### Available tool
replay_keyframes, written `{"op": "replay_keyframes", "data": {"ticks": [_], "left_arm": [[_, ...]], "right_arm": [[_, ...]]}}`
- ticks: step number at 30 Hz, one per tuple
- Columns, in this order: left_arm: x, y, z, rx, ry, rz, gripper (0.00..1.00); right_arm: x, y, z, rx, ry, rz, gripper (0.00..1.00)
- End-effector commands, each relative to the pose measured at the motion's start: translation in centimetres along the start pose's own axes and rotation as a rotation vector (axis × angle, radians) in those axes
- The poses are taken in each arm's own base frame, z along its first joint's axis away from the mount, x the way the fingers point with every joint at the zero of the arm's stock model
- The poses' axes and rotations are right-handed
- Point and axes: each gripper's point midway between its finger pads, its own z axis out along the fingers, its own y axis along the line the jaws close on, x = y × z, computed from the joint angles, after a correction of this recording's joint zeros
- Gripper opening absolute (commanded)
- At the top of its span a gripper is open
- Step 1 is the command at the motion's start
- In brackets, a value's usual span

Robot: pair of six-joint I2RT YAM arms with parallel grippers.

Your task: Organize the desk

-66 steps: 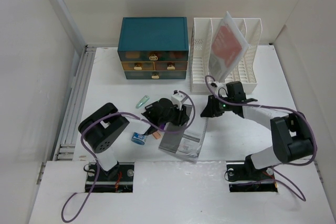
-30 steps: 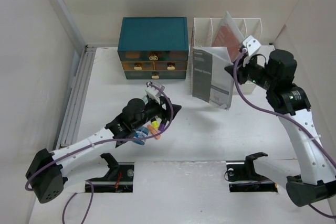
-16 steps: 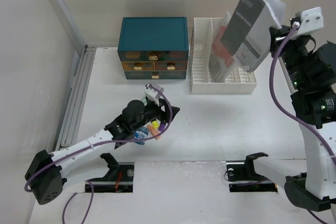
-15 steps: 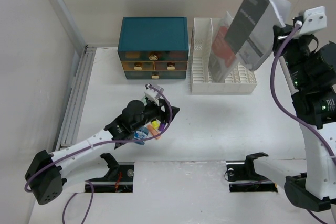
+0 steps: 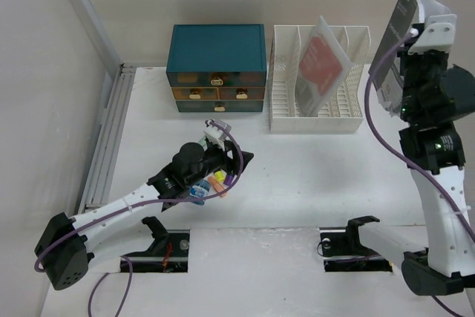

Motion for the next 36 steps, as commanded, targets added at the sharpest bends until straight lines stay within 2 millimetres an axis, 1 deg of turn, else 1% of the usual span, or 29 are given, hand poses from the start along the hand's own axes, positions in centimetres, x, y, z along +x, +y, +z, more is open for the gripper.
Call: {"op": "replay_keyframes", "data": {"ticks": [1, 4, 5, 6, 8, 9, 10, 11, 12, 14, 15, 16, 17, 19, 21, 23, 25, 26, 28, 29, 30, 33, 34, 36], "left_arm": [[-0.9, -0.6, -0.2, 0.023, -0.038, -0.007, 0.66], [-0.9, -0.6, -0.2, 0.023, -0.038, -0.007, 0.66], [-0.9, -0.6, -0.2, 0.023, -0.038, -0.007, 0.66], [-0.9, -0.6, -0.2, 0.023, -0.038, -0.007, 0.66], [-0.9, -0.6, -0.2, 0.023, -0.038, -0.007, 0.66], [-0.9, -0.6, -0.2, 0.023, -0.038, -0.017, 0.66], [-0.9, -0.6, -0.2, 0.023, -0.038, -0.017, 0.66], [-0.9, -0.6, -0.2, 0.023, -0.038, -0.017, 0.66], [-0.9, -0.6, -0.2, 0.023, -0.038, -0.017, 0.66], [-0.9, -0.6, -0.2, 0.023, -0.038, -0.017, 0.66], [-0.9, -0.6, -0.2, 0.023, -0.038, -0.017, 0.66], [-0.9, -0.6, -0.2, 0.023, -0.038, -0.017, 0.66], [-0.9, -0.6, -0.2, 0.023, -0.038, -0.017, 0.66], [-0.9, -0.6, -0.2, 0.023, -0.038, -0.017, 0.66], [-0.7, -0.4, 0.0, 0.011, -0.031, -0.017, 0.66], [-0.4, -0.3, 0.1, 0.008, -0.022, -0.016, 0.66], [-0.4, -0.3, 0.1, 0.008, -0.022, -0.016, 0.66], [-0.4, -0.3, 0.1, 0.008, -0.022, -0.016, 0.66], [-0.1, -0.2, 0.3, 0.005, -0.013, -0.016, 0.66], [-0.1, -0.2, 0.3, 0.005, -0.013, -0.016, 0.66], [0.2, -0.1, 0.4, 0.002, -0.005, -0.016, 0.66], [0.2, -0.1, 0.4, 0.002, -0.005, -0.016, 0.66], [0.2, -0.1, 0.4, 0.002, -0.005, -0.016, 0.66], [0.5, 0.0, 0.5, -0.001, 0.006, -0.016, 0.66]], "right_arm": [[-2.2, -1.6, 0.9, 0.111, -0.129, 0.019, 0.00], [-0.1, 0.2, 2.2, 0.091, -0.095, 0.002, 0.00], [0.4, 1.1, 2.9, 0.076, -0.093, 0.007, 0.00], [0.4, 1.4, 3.2, 0.065, -0.099, 0.006, 0.00], [1.8, 2.8, 4.2, 0.049, -0.073, 0.011, 0.00], [1.9, 3.2, 4.6, 0.039, -0.077, 0.010, 0.00], [2.8, 3.9, 5.0, 0.028, -0.059, 0.001, 0.00], [2.6, 4.2, 5.3, 0.026, -0.073, 0.015, 0.00], [3.6, 5.0, 6.0, 0.013, -0.051, 0.004, 0.00], [3.8, 5.7, 6.7, 0.006, -0.060, 0.018, 0.00], [4.6, 6.7, 7.2, -0.013, -0.052, 0.020, 0.00], [5.1, 7.2, 7.5, -0.016, -0.048, 0.027, 0.00], [5.1, 7.6, 7.8, -0.026, -0.058, 0.029, 0.00], [5.9, 8.7, 8.5, -0.038, -0.059, 0.048, 0.00], [6.1, 9.4, 9.0, -0.051, -0.065, 0.064, 0.00], [6.9, 10.6, 9.6, -0.078, -0.060, 0.090, 0.00], [7.1, 11.2, 9.8, -0.085, -0.067, 0.130, 0.00], [7.8, 11.8, 10.1, -0.090, -0.058, 0.143, 0.00], [8.0, 12.2, 10.4, -0.085, -0.070, 0.171, 0.00], [9.3, 13.2, 10.8, -0.094, -0.049, 0.182, 0.00], [9.3, 13.3, 11.0, -0.092, -0.054, 0.193, 0.00], [11.0, 14.5, 11.4, -0.093, -0.051, 0.203, 0.00], [10.6, 14.4, 11.5, -0.087, -0.065, 0.219, 0.00], [11.5, 15.0, 11.5, -0.092, -0.077, 0.222, 0.00]]}}
